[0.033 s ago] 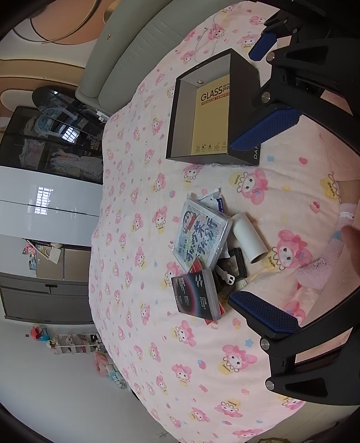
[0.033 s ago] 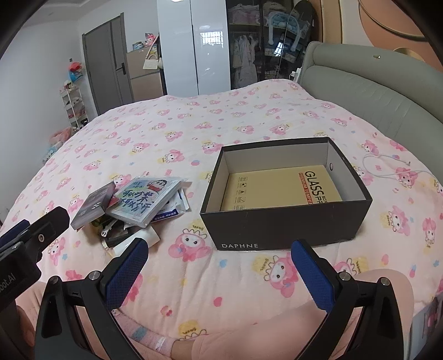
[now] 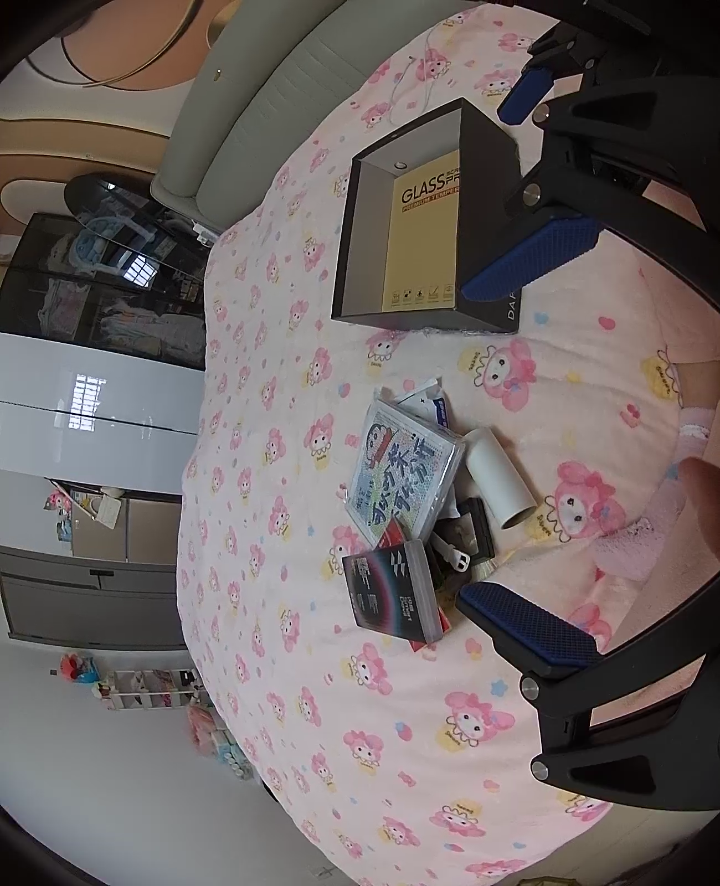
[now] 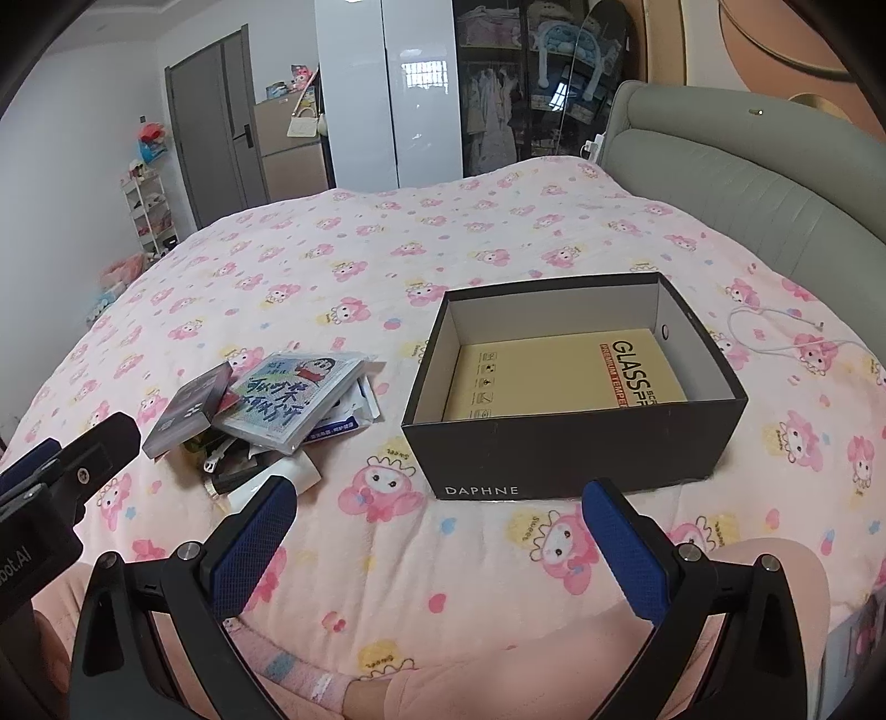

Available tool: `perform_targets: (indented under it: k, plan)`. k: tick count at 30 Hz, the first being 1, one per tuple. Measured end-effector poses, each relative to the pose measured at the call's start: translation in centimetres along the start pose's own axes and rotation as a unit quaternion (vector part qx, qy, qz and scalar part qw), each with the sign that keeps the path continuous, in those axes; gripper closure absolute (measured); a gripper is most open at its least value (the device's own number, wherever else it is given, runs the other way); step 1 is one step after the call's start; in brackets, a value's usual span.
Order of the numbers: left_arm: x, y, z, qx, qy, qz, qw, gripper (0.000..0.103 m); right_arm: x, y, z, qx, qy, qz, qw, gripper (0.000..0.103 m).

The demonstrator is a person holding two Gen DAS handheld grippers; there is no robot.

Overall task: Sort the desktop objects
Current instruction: 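Reach both tools to the pile and grasp the black Smart Devil box, then lift the black box from the pile with both tools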

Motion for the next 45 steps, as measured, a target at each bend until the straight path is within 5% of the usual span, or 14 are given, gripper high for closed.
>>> perform_targets:
  k: [5,11,17,22,25,27,30,39,45]
  plan:
    - [0.5,-1.0,0.5,-0.038,0.008,-0.018,0.9991,0.010,1.3,-1.2,-1.8,0.025,0.028,-0.007,0.999,0.000]
    - [2.8,-3.4,-4.1,-0.067,0.058,-0.002,0.9961,0.009,3.5,-2.6,-5.1,0.054,0.073,0.006,0.996,0.000]
    - [3.7,-6.3,-13.8,-0.019,0.158,-0.013,0.9872,0.017,5.2,-6.4,-13.9,0.099,0.151,-0.005,0.984,0.000]
    - [1.8,-9.7,-21.3,0.038,0.270,-0.046,0.9610,0.029,3.5,-9.9,-20.4,0.143,0.180,-0.068,0.971,0.000]
    - [-0.6,-11.6,-23.6,0.044,0.310,-0.068,0.9472,0.042,2.1,-12.3,-23.6,0.160,0.182,-0.109,0.964,0.016]
    - [-2.2,-12.9,-24.3,0.029,0.333,-0.087,0.9385,0.052,1.4,-13.2,-25.5,0.168,0.179,-0.123,0.962,0.037]
    - [-3.8,-14.3,-24.5,0.018,0.344,-0.108,0.9324,0.058,0.9,-14.1,-27.5,0.189,0.163,-0.137,0.959,0.045]
    - [-4.4,-14.7,-23.0,-0.012,0.349,-0.114,0.9302,0.070,0.7,-14.5,-29.3,0.275,0.117,-0.177,0.938,0.058]
    - [-3.4,-13.8,-22.7,-0.015,0.343,-0.103,0.9336,0.070,1.6,-13.7,-28.9,0.280,0.127,-0.161,0.938,0.074]
Point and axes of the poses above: each gripper's, at about its wrist camera, not at the fingertips, and y roughly against the way its jaws point, z to its right, x to its top, the point moved 9 cm from there along -y, roughly the way its jaws point, and after that the axes turned 15 degrees about -x, right-handed, at the moved point
